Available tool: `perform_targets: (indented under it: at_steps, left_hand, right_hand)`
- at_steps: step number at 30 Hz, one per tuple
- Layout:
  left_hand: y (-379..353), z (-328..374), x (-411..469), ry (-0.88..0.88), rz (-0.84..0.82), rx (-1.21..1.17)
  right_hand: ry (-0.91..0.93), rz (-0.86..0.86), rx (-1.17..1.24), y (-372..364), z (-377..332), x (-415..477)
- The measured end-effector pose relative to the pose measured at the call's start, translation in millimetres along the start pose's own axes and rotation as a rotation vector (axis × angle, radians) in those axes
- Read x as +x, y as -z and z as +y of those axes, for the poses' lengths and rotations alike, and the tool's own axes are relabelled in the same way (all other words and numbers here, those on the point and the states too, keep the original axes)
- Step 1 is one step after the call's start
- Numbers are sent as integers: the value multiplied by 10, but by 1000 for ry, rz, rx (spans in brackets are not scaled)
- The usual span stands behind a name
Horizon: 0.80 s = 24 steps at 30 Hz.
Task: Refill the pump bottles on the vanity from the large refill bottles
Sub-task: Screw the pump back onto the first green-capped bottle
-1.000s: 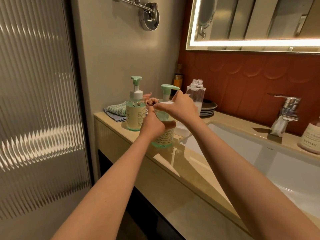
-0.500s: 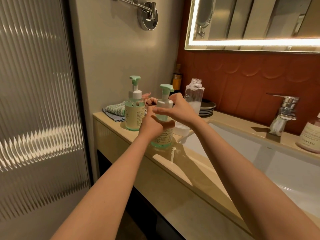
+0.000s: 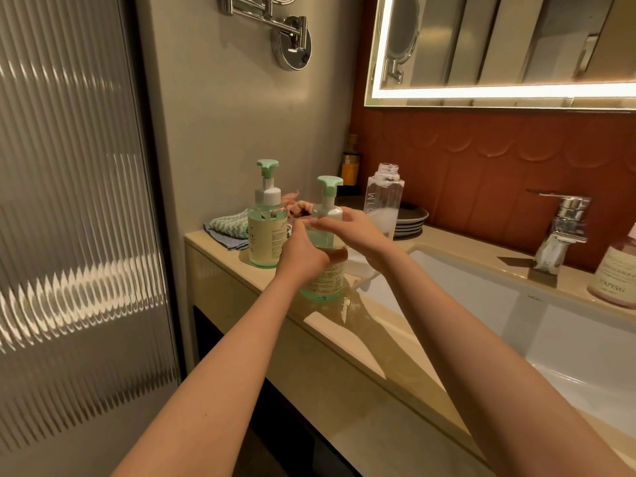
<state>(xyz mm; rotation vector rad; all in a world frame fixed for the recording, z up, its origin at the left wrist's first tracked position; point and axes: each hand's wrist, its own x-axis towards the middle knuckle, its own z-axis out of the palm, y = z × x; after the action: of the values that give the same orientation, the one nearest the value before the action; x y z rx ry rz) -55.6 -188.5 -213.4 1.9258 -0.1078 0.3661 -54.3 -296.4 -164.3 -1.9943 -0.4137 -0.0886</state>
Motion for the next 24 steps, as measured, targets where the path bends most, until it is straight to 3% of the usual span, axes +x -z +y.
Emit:
perform_targets:
  at_steps: [10, 15, 24]
  left_hand:
    - [-12, 71, -26, 42, 39, 88]
    - [20, 103, -57, 52, 24, 139]
    - [-153, 618, -52, 59, -332, 73]
  right_hand:
    - [-51, 444, -80, -277, 47, 33]
    - [-70, 438, -126, -253, 11, -9]
    - [-141, 466, -156, 341, -59, -147]
